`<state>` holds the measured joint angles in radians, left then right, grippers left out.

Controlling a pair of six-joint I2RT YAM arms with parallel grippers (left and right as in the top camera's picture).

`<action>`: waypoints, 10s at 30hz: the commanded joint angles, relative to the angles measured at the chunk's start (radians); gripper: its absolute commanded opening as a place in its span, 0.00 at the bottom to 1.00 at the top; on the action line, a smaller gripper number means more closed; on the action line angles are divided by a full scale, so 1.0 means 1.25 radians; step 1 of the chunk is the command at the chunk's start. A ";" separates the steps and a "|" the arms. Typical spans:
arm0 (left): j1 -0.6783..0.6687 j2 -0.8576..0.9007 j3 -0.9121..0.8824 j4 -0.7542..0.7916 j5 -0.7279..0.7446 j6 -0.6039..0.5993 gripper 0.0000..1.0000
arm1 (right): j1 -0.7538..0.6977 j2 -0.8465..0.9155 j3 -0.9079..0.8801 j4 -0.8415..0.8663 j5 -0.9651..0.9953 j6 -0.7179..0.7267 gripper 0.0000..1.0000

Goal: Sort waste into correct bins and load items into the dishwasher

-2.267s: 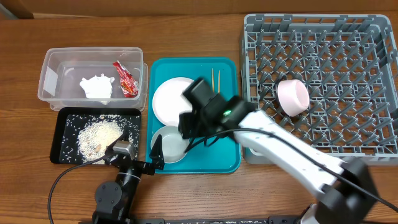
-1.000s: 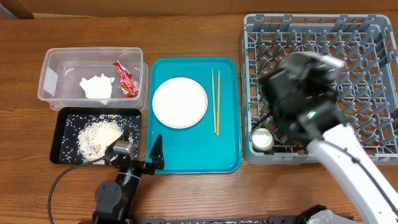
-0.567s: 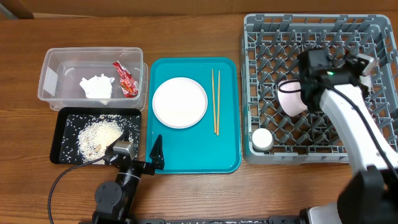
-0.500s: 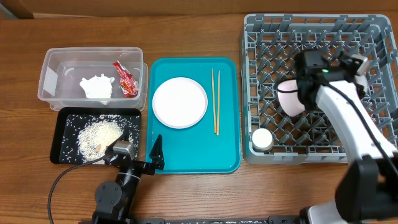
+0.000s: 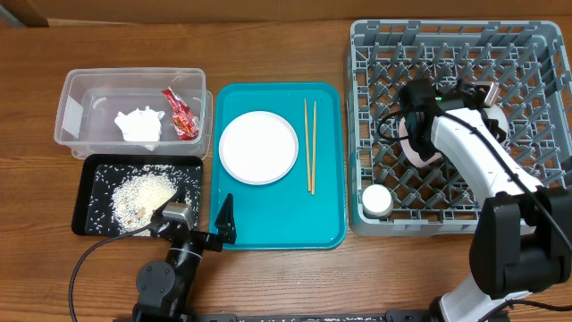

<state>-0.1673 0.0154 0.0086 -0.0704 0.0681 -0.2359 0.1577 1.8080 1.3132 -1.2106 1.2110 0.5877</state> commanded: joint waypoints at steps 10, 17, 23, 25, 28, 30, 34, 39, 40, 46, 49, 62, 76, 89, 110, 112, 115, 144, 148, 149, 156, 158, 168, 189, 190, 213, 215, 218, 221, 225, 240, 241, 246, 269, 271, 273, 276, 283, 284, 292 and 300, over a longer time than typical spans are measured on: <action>0.009 -0.008 -0.003 -0.001 0.005 -0.009 1.00 | -0.002 0.011 0.016 0.001 0.026 -0.010 0.04; 0.009 -0.008 -0.003 -0.001 0.005 -0.009 1.00 | -0.037 0.011 0.016 0.146 0.081 -0.128 0.04; 0.009 -0.008 -0.003 -0.001 0.005 -0.009 1.00 | -0.030 0.011 0.016 0.203 0.034 -0.201 0.04; 0.009 -0.008 -0.003 -0.001 0.005 -0.009 1.00 | -0.023 0.011 0.015 0.179 -0.006 -0.200 0.04; 0.009 -0.008 -0.003 -0.001 0.005 -0.009 1.00 | -0.015 0.011 0.013 0.110 -0.043 -0.143 0.04; 0.009 -0.008 -0.003 -0.001 0.005 -0.009 1.00 | -0.011 0.011 0.013 0.049 -0.063 -0.075 0.04; 0.009 -0.008 -0.003 -0.001 0.005 -0.009 1.00 | -0.010 0.010 0.015 -0.036 -0.112 0.015 0.15; 0.009 -0.008 -0.003 -0.001 0.005 -0.009 1.00 | -0.006 -0.007 0.047 -0.108 -0.232 0.068 0.33; 0.009 -0.008 -0.003 -0.001 0.005 -0.009 1.00 | -0.003 -0.012 0.060 -0.126 -0.248 0.076 0.33; 0.009 -0.008 -0.003 -0.001 0.005 -0.009 1.00 | 0.064 -0.082 0.149 -0.192 -0.322 0.077 0.36; 0.009 -0.008 -0.003 -0.001 0.005 -0.009 1.00 | 0.120 -0.126 0.178 -0.192 -0.331 0.068 0.37; 0.009 -0.008 -0.003 -0.001 0.005 -0.009 1.00 | -0.020 -0.179 0.190 -0.003 -0.661 -0.076 0.44; 0.009 -0.008 -0.003 -0.001 0.005 -0.009 1.00 | -0.515 -0.096 0.190 0.013 -1.140 -0.151 0.59; 0.009 -0.008 -0.003 -0.001 0.005 -0.009 1.00 | -0.504 0.000 0.169 -0.004 -1.081 -0.111 0.04; 0.009 -0.008 -0.003 -0.001 0.005 -0.009 1.00 | -0.153 -0.277 0.149 -0.047 -0.198 0.033 0.04; 0.009 -0.008 -0.003 -0.001 0.005 -0.009 1.00 | -0.130 -0.255 0.130 -0.054 -0.161 0.034 0.04; 0.009 -0.008 -0.003 -0.001 0.005 -0.009 1.00 | -0.113 -0.214 0.101 -0.045 -0.165 0.034 0.04; 0.009 -0.008 -0.003 -0.001 0.005 -0.009 1.00 | -0.001 -0.007 0.074 -0.054 -0.217 0.038 0.04; 0.009 -0.008 -0.003 -0.001 0.005 -0.009 1.00 | -0.001 -0.007 0.074 -0.104 -0.262 0.081 0.05; 0.009 -0.008 -0.003 -0.001 0.005 -0.009 1.00 | -0.001 -0.007 0.074 -0.110 -0.275 0.081 0.08; 0.009 -0.008 -0.003 -0.001 0.005 -0.009 1.00 | 0.003 -0.010 0.116 -0.177 -0.336 0.081 0.24; 0.009 -0.008 -0.003 -0.001 0.005 -0.009 1.00 | 0.011 -0.017 0.146 -0.193 -0.381 0.080 0.26; 0.009 -0.008 -0.003 -0.001 0.005 -0.009 1.00 | 0.176 -0.125 0.263 -0.125 -0.721 -0.074 0.56; 0.009 -0.008 -0.003 -0.001 0.005 -0.009 1.00 | 0.434 0.155 0.143 0.273 -1.031 0.204 0.50; 0.009 -0.008 -0.003 -0.001 0.005 -0.009 1.00 | 0.434 0.177 0.143 0.287 -1.050 0.204 0.49; 0.009 -0.008 -0.003 -0.001 0.005 -0.009 1.00 | 0.427 -0.107 0.164 0.220 -0.582 0.105 0.04; 0.009 -0.008 -0.003 -0.001 0.005 -0.009 1.00 | 0.427 -0.164 0.164 0.221 -0.407 0.061 0.04; 0.009 -0.008 -0.003 -0.001 0.005 -0.009 1.00 | 0.426 -0.207 0.164 0.232 -0.120 -0.017 0.04; 0.009 -0.008 -0.003 -0.001 0.005 -0.009 1.00 | 0.406 -0.205 0.164 0.272 0.113 -0.093 0.04; 0.009 -0.008 -0.003 -0.001 0.005 -0.009 1.00 | 0.275 -0.181 0.164 0.374 0.047 -0.246 0.04; 0.009 -0.008 -0.003 -0.001 0.005 -0.009 1.00 | 0.130 0.027 0.164 0.443 -0.056 -0.351 0.04; 0.009 -0.008 -0.003 -0.001 0.005 -0.009 1.00 | 0.131 0.030 0.164 0.448 -0.056 -0.351 0.04; 0.009 -0.008 -0.003 -0.001 0.005 -0.009 1.00 | 0.134 0.044 0.164 0.469 -0.089 -0.349 0.04; 0.009 -0.008 -0.003 -0.001 0.005 -0.009 1.00 | 0.356 -0.029 0.169 0.289 -0.838 -0.243 0.49; 0.009 -0.008 -0.003 -0.001 0.005 -0.009 1.00 | 0.363 -0.016 0.163 0.288 -0.966 -0.199 0.48; 0.009 -0.008 -0.003 -0.001 0.005 -0.009 1.00 | 0.364 -0.003 0.150 0.294 -1.014 -0.161 0.48; 0.009 -0.008 -0.003 -0.001 0.005 -0.009 1.00 | 0.364 0.036 0.130 0.300 -1.012 -0.112 0.47; 0.009 -0.008 -0.003 -0.001 0.005 -0.009 1.00 | 0.364 0.153 0.126 0.327 -1.030 -0.090 0.35; 0.009 -0.008 -0.003 -0.001 0.005 -0.009 1.00 | 0.364 0.162 0.126 0.334 -1.029 -0.090 0.34; 0.009 -0.008 -0.003 -0.001 0.005 -0.009 1.00 | 0.363 0.215 0.126 0.353 -0.934 -0.090 0.31; 0.009 -0.008 -0.003 -0.001 0.005 -0.009 1.00 | 0.378 0.215 0.126 0.332 -0.981 -0.068 0.20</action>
<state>-0.1673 0.0151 0.0086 -0.0700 0.0685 -0.2359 0.6182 2.0693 1.4693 -0.7872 -0.0032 0.4755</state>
